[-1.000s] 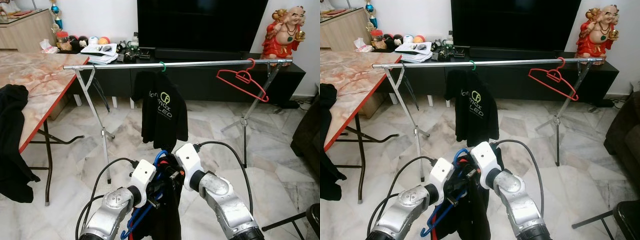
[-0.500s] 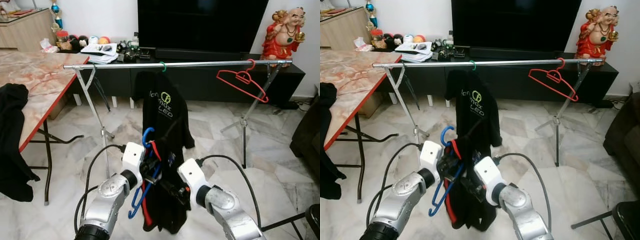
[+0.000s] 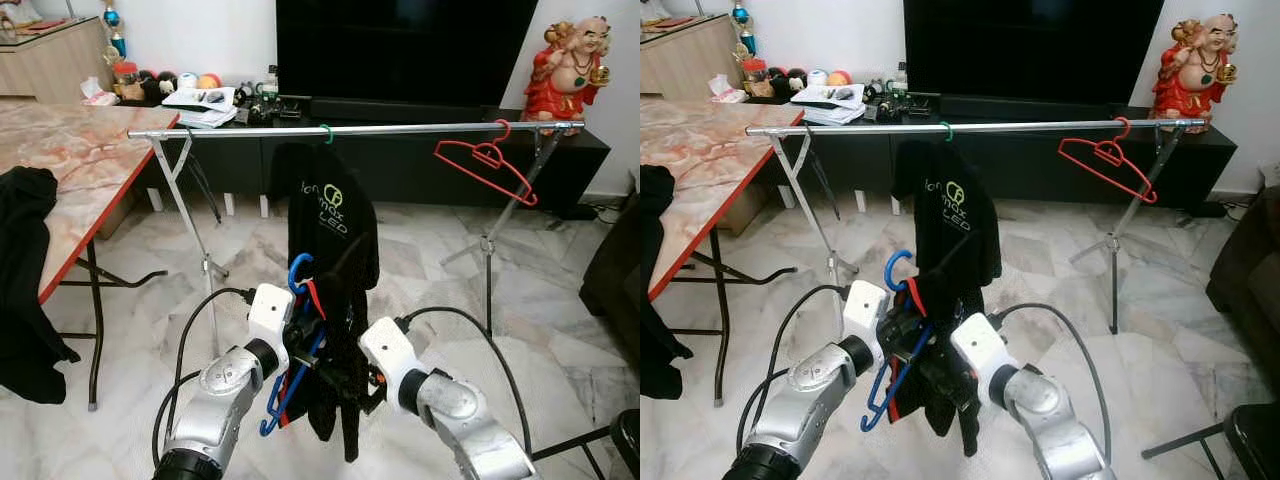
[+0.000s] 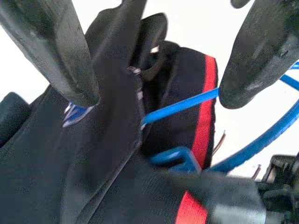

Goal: Hang hanger

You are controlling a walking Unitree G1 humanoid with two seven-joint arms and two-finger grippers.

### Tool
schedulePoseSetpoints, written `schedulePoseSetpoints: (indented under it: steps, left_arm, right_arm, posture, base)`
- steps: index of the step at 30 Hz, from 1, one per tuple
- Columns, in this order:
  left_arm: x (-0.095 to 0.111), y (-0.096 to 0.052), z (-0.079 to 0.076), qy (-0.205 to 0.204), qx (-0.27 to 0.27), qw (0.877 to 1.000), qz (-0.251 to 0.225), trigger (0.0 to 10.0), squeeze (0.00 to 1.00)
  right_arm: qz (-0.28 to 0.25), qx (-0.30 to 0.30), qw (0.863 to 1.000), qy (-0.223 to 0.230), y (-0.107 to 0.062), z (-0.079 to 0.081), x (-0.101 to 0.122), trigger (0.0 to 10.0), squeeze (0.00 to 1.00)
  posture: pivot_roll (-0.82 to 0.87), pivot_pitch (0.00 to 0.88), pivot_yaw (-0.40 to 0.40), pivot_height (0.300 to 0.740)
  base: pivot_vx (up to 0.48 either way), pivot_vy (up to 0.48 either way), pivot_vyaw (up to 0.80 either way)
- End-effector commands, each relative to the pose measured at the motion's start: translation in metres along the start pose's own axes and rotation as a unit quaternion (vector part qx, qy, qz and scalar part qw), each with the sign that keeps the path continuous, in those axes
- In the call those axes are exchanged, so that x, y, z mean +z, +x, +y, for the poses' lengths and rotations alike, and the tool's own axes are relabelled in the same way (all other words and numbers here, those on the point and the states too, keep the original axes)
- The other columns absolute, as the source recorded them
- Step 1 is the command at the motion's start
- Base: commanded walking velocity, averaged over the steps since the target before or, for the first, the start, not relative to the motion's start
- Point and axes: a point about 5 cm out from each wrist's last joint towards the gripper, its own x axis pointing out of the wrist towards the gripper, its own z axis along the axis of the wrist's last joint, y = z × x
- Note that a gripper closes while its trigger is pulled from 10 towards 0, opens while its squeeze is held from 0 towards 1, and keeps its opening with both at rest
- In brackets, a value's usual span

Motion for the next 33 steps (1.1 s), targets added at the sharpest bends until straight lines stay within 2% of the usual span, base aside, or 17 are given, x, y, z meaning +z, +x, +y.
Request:
schedulePoseSetpoints:
  steps: [1, 9, 15, 16, 17, 21, 22, 23, 25, 27, 28, 31, 33]
  left_arm:
    - [0.007, 0.001, -0.001, 0.008, -0.008, 1.000, -0.021, 10.0, 0.00]
    - [0.006, 0.000, 0.004, 0.008, 0.007, 1.000, -0.019, 10.0, 0.00]
    - [-0.003, -0.005, 0.008, 0.049, -0.019, 0.998, 0.017, 10.0, 0.00]
    - [-0.007, -0.007, 0.006, 0.056, -0.039, 0.997, 0.029, 10.0, 0.00]
    - [-0.008, -0.007, 0.006, 0.061, -0.047, 0.997, 0.033, 10.0, 0.00]
    - [-0.012, -0.009, 0.001, 0.063, -0.072, 0.994, 0.043, 10.0, 0.00]
    - [-0.012, -0.009, 0.000, 0.066, -0.077, 0.994, 0.045, 10.0, 0.00]
    - [-0.015, -0.010, -0.007, 0.070, -0.111, 0.990, 0.052, 10.0, 0.00]
    - [-0.016, -0.010, -0.013, 0.075, -0.139, 0.986, 0.059, 10.0, 0.00]
    - [-0.018, -0.010, -0.017, 0.081, -0.165, 0.981, 0.070, 10.0, 0.00]
    - [-0.018, -0.010, -0.017, 0.081, -0.165, 0.981, 0.070, 10.0, 0.00]
    - [-0.020, -0.011, -0.024, 0.095, -0.204, 0.970, 0.087, 10.0, 0.00]
    - [-0.020, -0.012, -0.026, 0.100, -0.228, 0.964, 0.097, 10.0, 0.00]
  right_arm:
    - [-0.010, -0.008, 1.000, 0.000, -0.005, -0.007, 0.007, 10.0, 0.00]
    - [-0.006, 0.001, 1.000, -0.016, -0.013, -0.014, 0.007, 10.0, 0.00]
    - [0.028, -0.055, 0.996, -0.064, -0.030, -0.058, 0.003, 10.0, 0.00]
    - [0.023, -0.073, 0.995, -0.068, -0.035, -0.070, 0.008, 10.0, 0.00]
    - [0.016, -0.077, 0.994, -0.071, -0.037, -0.075, 0.012, 10.0, 0.00]
    - [-0.023, -0.080, 0.994, -0.076, -0.044, -0.089, 0.033, 10.0, 0.00]
    - [-0.031, -0.076, 0.993, -0.079, -0.045, -0.091, 0.036, 10.0, 0.00]
    - [-0.045, -0.054, 0.993, -0.095, -0.044, -0.093, 0.043, 10.0, 0.00]
    - [-0.050, -0.032, 0.992, -0.110, -0.042, -0.093, 0.047, 10.0, 0.00]
    - [-0.053, 0.008, 0.990, -0.127, -0.038, -0.089, 0.047, 10.0, 0.00]
    - [-0.053, 0.008, 0.990, -0.127, -0.038, -0.089, 0.047, 10.0, 0.00]
    - [-0.031, 0.061, 0.985, -0.159, -0.037, -0.090, 0.040, 10.0, 0.00]
    - [-0.029, 0.088, 0.983, -0.158, -0.038, -0.092, 0.040, 10.0, 0.00]
  posture:
    - [0.01, 0.000, -0.047, 0.740]
    - [0.02, 0.000, -0.046, 0.740]
    - [0.01, 0.000, -0.047, 0.740]
    - [0.01, 0.000, -0.047, 0.740]
    - [0.01, 0.000, -0.047, 0.740]
    - [0.00, 0.000, -0.046, 0.740]
    - [0.00, 0.000, -0.047, 0.740]
    - [0.00, 0.000, -0.048, 0.740]
    - [0.01, 0.000, -0.052, 0.740]
    - [0.01, 0.000, -0.054, 0.740]
    - [0.01, 0.000, -0.054, 0.740]
    - [0.01, 0.000, -0.061, 0.740]
    - [0.01, 0.000, -0.065, 0.740]
  base:
    - [0.000, 0.000, 0.00]
    - [0.000, 0.000, 0.00]
    - [0.000, 0.000, 0.00]
    - [0.000, 0.000, 0.00]
    - [0.000, 0.000, 0.00]
    - [0.000, 0.000, 0.00]
    - [0.000, 0.000, 0.00]
    - [0.000, 0.000, 0.00]
    - [0.000, 0.000, 0.00]
    - [0.000, 0.000, 0.00]
    - [0.000, 0.000, 0.00]
    - [0.000, 0.000, 0.00]
    - [0.000, 0.000, 0.00]
